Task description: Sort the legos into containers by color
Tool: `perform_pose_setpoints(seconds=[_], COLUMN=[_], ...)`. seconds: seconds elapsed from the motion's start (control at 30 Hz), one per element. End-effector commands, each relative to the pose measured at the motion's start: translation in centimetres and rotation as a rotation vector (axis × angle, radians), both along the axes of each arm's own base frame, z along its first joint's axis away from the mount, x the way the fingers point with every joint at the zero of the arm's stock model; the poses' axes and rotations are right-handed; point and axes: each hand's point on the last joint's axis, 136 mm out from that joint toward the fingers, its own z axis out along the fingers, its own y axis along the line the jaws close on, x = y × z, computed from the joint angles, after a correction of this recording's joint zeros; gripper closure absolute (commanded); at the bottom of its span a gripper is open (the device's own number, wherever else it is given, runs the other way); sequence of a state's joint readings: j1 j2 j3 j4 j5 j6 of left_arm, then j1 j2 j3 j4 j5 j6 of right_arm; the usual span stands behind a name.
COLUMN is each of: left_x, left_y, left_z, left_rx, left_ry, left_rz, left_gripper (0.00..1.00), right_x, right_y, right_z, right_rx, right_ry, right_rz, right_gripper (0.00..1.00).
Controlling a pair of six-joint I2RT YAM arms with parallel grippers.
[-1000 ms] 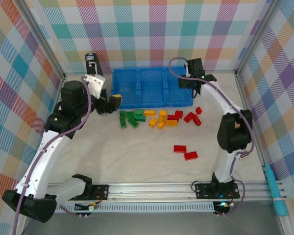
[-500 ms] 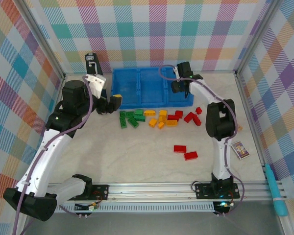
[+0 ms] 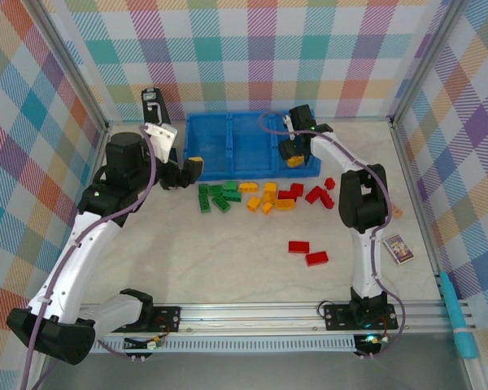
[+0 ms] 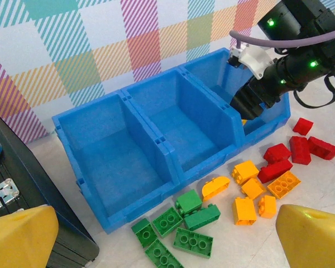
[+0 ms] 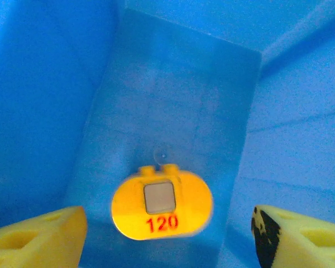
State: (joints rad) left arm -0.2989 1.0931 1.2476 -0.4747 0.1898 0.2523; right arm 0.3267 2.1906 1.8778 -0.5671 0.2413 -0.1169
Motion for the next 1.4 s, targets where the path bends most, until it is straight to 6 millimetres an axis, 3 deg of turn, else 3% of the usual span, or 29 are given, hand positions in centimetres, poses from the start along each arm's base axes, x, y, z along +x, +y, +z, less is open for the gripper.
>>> perform_pose_setpoints(seconds=[0.0, 0.2, 0.33, 0.53, 0.63, 0.97, 1.37], left_x=[-0.4, -0.7, -0.8, -1.0, -0.9, -0.2, 0.6], left_y=[-0.2, -0.4, -0.5, -0.5, -0.8, -1.1, -1.2], left_z=[0.5, 0.9, 1.0, 1.2, 1.0, 0.1, -1.1], left_rx=[0.006, -0.009, -0.011, -0.015, -0.02, -0.017, 0.0], left_ry=[-0.007, -0.013, -0.016, -0.02, -0.013, 0.02, 0.054], left_rz=[-0.017, -0.033, -0.038, -0.043, -0.051, -0.053, -0.049], left_gripper=[0.0, 0.0, 0.0, 0.0, 0.0, 0.0, 0.0], right_x=[-1.1, -4.0, -6.8, -11.1, -12.3, -11.6, -10.3], right_y=[1.1, -0.7, -3.3, -7.4, -9.3, -11.9, -12.0], right_z=[6.4, 9.9, 10.5, 7.0, 5.5, 0.7, -4.3], right_rx=[0.059, 0.029, 0.033, 0.073, 0.134, 0.211, 0.223], right_ry=[-0.073, -0.113, -0.105, -0.012, 0.032, 0.145, 0.241], right_rz=[0.033, -0.003, -0.092, -0.189, -0.249, -0.328, -0.335], right_gripper=[0.2, 0.2, 0.2, 0.2, 0.19, 0.22, 0.29])
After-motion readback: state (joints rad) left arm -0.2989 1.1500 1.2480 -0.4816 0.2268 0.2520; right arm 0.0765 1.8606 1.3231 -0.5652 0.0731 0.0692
